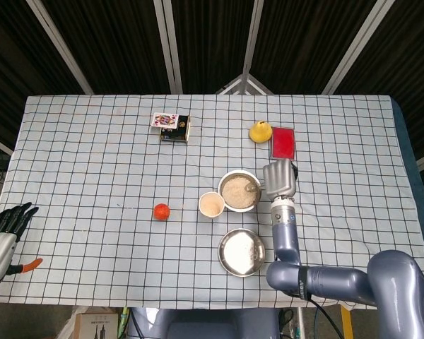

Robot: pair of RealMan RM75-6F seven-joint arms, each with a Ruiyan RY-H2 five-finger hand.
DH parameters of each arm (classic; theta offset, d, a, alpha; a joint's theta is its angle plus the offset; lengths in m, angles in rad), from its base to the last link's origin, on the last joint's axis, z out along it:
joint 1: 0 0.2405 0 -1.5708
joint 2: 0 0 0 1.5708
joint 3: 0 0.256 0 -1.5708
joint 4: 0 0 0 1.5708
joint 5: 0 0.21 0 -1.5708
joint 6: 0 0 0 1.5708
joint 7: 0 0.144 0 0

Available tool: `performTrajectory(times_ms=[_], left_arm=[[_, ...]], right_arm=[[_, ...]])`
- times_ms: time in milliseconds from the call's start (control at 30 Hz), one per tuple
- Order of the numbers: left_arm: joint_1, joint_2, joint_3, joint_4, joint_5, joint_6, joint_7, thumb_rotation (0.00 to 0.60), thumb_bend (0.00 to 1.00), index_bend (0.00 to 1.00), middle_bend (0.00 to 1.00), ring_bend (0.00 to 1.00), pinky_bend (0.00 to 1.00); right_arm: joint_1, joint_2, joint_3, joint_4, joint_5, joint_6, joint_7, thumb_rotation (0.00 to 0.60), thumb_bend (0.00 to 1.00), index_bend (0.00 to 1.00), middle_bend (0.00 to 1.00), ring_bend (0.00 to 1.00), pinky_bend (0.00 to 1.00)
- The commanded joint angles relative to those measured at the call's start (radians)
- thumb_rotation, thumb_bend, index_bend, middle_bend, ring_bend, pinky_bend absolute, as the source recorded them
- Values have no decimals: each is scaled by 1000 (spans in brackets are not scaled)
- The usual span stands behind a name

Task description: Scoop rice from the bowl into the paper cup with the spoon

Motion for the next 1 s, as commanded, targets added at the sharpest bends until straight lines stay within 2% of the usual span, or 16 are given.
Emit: performTrajectory(times_ms=[33,500,1000], left_arm=[[0,0,1,0,1,0,0,600,0,0,0,0,0],[-1,3,4,-4,0,-3,-5,600,0,0,0,0,0],[-5,8,7,-7,2,-10,-20,600,0,0,0,0,0]], right_arm=[[8,-16,-24,19,-25,8,-23,600,657,608,974,1000,1000],[17,-70,-59,81,-95,22,-78,600,665,614,974,1000,1000],[14,-139,-44,141,-118,-12,-84,600,673,614,974,1000,1000]])
